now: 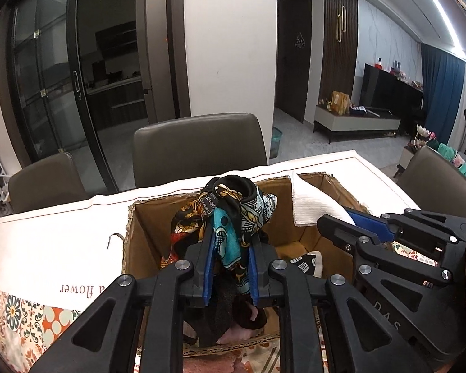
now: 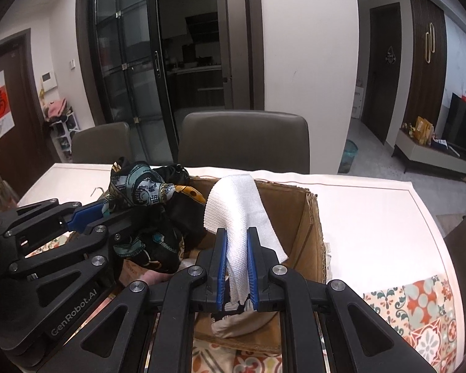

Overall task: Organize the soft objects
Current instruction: 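Open both tools to drop the scarves and pad into the box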

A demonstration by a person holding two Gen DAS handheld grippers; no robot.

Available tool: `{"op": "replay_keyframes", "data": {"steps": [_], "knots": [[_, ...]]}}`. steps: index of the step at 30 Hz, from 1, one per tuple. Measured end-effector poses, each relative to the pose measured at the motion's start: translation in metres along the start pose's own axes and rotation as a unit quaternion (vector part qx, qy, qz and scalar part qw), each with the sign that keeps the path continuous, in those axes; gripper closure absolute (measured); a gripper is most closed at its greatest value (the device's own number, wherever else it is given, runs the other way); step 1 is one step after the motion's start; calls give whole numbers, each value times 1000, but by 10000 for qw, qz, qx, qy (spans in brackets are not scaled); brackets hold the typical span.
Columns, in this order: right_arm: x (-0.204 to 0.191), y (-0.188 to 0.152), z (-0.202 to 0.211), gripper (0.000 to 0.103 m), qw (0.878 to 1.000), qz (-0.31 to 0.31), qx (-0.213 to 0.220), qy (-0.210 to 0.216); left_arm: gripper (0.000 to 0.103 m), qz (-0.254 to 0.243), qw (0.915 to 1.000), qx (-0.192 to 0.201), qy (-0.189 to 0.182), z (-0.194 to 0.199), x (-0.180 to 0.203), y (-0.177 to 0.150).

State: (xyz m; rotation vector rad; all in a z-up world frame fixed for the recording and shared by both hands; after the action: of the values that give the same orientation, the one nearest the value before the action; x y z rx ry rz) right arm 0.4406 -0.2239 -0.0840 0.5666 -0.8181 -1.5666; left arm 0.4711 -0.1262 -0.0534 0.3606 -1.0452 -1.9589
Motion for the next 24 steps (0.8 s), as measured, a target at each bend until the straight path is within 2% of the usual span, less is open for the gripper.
{"op": "replay_keyframes", "data": {"steps": [3,5,8,16,24], "knots": [[1,1,-1,87,10000,14,-21,-2,68,-30,10000,-22,-7,0,3,1],[3,1,-1,77,10000,-24,-53,27,65,-65,10000,10,1,2,4,2],[9,3,1,69,9999,-115,-26,-31,60,-106,9999,65,45,8,5,5],[14,11,19,67,9996,-247,100,-85,55,-55,9995,226,207,30,3,7],[9,14,50,67,9989,-330,329,-1,49,-35,9967,468,657,72,2,0]]}}
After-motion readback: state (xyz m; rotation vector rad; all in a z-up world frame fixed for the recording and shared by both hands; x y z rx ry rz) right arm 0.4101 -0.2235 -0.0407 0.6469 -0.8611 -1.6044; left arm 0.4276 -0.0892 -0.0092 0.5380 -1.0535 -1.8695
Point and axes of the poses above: each gripper's, at about its wrist camera, not at the fingertips, and z roughly against the way its jaws point, x to its right, y to its top, the point moved 2 cm from there along -z, roughly the way its jaws point, and after that the axes turned 14 degrees about -y, right-handed, at the moved point
